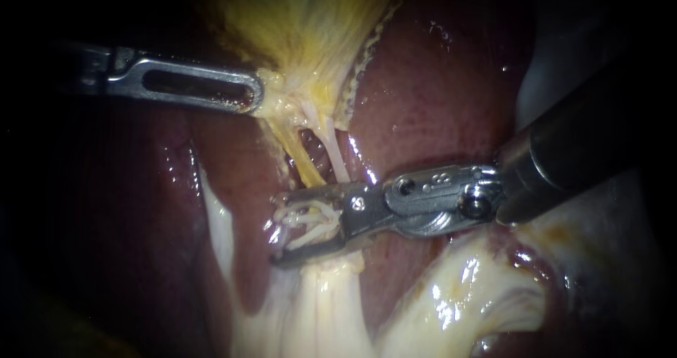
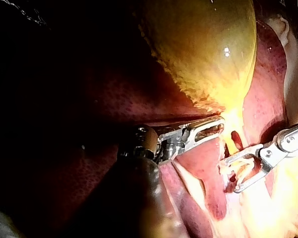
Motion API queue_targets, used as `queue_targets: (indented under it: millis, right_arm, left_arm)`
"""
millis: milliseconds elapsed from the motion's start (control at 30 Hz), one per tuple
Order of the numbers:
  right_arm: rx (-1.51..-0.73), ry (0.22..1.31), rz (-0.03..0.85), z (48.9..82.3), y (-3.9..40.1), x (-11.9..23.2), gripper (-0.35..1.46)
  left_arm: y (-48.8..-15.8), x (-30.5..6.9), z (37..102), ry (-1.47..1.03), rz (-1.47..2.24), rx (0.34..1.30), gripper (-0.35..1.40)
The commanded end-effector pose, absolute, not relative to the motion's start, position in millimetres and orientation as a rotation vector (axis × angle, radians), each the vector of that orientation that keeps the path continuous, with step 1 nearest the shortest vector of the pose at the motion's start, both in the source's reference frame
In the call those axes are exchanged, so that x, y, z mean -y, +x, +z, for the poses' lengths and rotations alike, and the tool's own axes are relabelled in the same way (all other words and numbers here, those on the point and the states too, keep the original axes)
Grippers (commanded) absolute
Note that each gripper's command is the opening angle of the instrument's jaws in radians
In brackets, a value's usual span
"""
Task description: Clipping second clip left tube
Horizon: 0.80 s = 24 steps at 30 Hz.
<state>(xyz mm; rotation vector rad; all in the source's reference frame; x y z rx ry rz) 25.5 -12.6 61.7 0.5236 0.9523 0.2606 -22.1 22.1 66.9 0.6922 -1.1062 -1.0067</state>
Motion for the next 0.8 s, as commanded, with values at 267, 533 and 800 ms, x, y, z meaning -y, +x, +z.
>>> queue_targets:
  millis: [267, 533, 800]
  right_arm:
    - [-1.014, 0.537, 0.281, 59.3, 25.7, 12.3, 0.46]
    - [-1.050, 0.570, 0.313, 54.5, 25.0, 11.0, 0.47]
    - [-1.067, 0.594, 0.327, 52.8, 22.4, 9.8, 0.46]
  left_arm:
    - [-22.0, -22.2, 66.9, 0.694, -1.005, 1.106, -0.35]
    - [-21.6, -22.2, 66.9, 0.696, -1.004, 1.107, -0.35]
    - [-21.5, -22.2, 66.9, 0.696, -1.003, 1.107, -0.35]
